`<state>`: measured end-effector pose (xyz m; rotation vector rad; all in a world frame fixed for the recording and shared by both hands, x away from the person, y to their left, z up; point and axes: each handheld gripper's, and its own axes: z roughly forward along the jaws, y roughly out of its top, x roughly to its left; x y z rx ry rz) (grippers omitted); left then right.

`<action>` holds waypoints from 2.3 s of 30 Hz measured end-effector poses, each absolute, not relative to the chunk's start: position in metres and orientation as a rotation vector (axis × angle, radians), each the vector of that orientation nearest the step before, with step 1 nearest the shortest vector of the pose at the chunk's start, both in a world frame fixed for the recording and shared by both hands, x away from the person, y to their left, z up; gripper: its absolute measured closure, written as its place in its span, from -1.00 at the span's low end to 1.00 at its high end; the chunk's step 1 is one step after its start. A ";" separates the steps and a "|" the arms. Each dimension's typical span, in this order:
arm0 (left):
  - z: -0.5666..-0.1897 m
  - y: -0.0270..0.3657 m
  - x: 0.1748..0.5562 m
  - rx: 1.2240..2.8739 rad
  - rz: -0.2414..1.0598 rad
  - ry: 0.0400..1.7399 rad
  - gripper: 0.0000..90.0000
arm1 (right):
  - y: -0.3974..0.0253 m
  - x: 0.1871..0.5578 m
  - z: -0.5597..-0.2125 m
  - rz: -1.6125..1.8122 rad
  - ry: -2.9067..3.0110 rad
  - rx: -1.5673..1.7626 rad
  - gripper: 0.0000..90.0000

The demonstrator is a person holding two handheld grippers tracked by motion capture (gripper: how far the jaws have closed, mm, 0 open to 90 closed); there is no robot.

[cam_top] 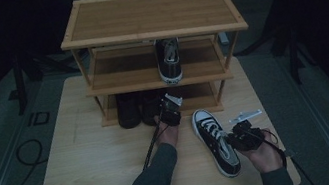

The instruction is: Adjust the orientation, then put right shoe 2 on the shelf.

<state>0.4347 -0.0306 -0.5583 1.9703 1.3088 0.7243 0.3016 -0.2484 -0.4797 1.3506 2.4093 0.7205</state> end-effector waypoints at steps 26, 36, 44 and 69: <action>-0.558 -0.031 0.435 1.969 0.725 1.309 1.00 | -0.259 0.319 -0.484 0.888 2.388 1.426 0.94; -0.558 -0.031 0.435 1.972 0.728 1.307 1.00 | -0.269 0.320 -0.464 0.947 2.384 1.405 0.94; -0.558 -0.031 0.435 1.972 0.728 1.307 1.00 | -0.269 0.319 -0.450 0.962 2.383 1.359 0.94; -0.559 -0.032 0.435 1.974 0.735 1.303 1.00 | -0.270 0.314 -0.426 1.032 2.411 1.282 0.94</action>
